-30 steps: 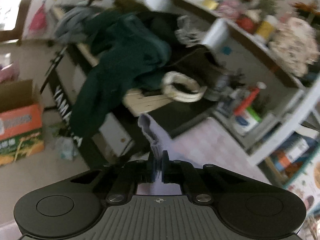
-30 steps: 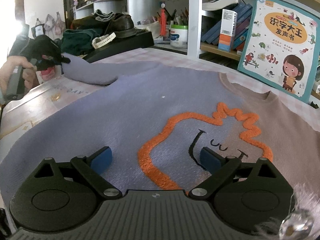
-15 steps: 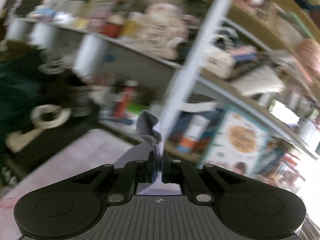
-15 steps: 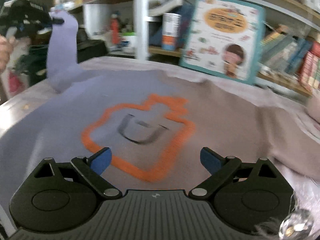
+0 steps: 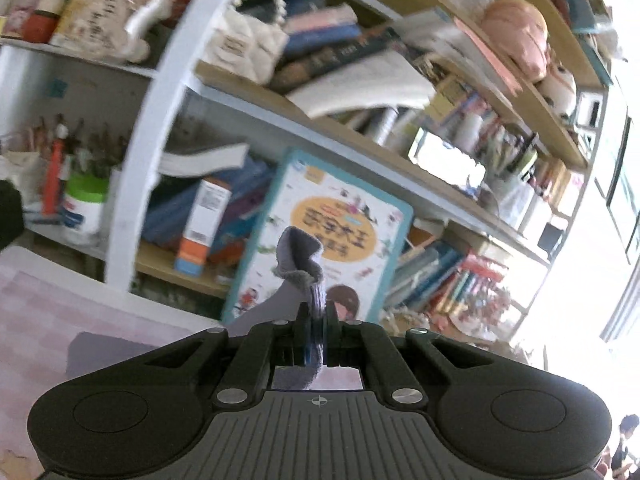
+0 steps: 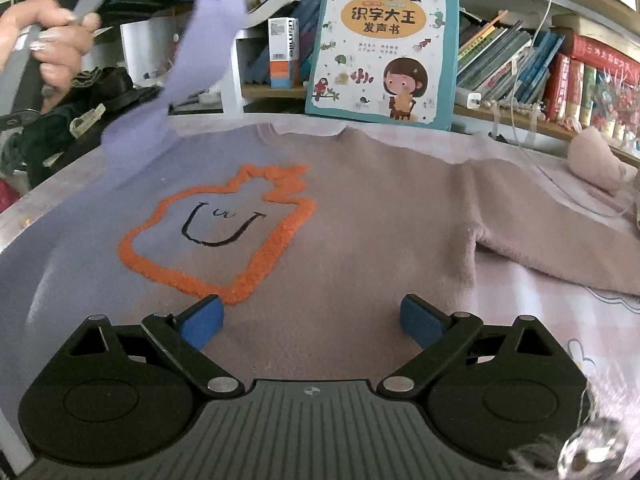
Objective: Fold clothes
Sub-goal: 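Fold the lavender sleeve across the sweater front with the left tool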
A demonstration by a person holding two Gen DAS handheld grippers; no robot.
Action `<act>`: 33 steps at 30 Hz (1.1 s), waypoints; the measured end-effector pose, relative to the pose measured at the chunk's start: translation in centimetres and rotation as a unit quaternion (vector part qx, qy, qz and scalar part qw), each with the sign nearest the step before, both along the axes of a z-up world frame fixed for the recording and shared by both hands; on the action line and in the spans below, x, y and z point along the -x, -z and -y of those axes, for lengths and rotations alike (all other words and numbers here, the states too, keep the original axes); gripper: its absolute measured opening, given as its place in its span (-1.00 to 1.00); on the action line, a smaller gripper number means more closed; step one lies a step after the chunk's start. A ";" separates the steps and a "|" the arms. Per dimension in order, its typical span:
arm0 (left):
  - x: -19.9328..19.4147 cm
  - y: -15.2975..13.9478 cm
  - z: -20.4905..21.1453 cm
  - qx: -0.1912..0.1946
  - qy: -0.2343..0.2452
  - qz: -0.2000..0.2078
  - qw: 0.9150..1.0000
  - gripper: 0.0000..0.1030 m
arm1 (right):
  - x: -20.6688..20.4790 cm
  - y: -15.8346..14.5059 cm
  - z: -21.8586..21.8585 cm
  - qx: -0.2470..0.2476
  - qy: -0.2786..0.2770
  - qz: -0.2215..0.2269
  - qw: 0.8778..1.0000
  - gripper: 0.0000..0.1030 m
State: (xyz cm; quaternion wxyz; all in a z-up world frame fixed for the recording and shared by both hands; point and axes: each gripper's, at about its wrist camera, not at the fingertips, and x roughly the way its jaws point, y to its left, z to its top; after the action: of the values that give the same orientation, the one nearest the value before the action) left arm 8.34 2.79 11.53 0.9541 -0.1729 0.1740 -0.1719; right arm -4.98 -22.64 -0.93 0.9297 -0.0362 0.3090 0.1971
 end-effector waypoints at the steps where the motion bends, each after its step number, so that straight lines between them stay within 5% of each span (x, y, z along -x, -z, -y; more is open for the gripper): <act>1: -0.2 0.3 0.7 -0.003 0.005 -0.004 1.000 -0.93 | 0.0 0.0 0.0 -0.001 -0.001 0.000 1.000 0.86; 12: -2.3 4.9 7.1 -0.042 0.060 -0.071 0.995 -0.92 | 0.1 -0.1 0.2 -0.011 -0.003 -0.003 1.000 0.86; 14: -2.6 5.5 7.4 -0.043 0.060 -0.085 0.994 -0.69 | 0.1 -0.1 0.1 -0.009 -0.004 -0.003 1.000 0.86; 16: -2.6 5.6 7.5 -0.050 0.061 -0.096 0.992 0.06 | 0.1 -0.1 0.1 -0.009 -0.004 -0.003 1.000 0.87; 18: -2.1 5.3 7.4 -0.057 0.066 -0.098 0.991 0.49 | 0.1 -0.1 0.2 -0.009 -0.004 -0.003 1.000 0.87; 25: 3.8 4.1 3.5 -0.165 0.035 -0.023 0.985 0.49 | 0.1 -0.1 0.1 -0.005 -0.004 -0.002 1.000 0.87; 33: 10.0 7.3 -1.9 -0.301 -0.056 -0.058 0.950 0.49 | 0.1 -0.2 0.4 0.001 0.019 -0.004 1.000 0.86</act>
State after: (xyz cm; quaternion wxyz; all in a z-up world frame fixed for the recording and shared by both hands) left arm -1.68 4.71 4.26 0.9581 0.1036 0.2626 -0.0478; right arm -5.09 -23.03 -0.73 0.9321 -0.0306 0.3136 0.1789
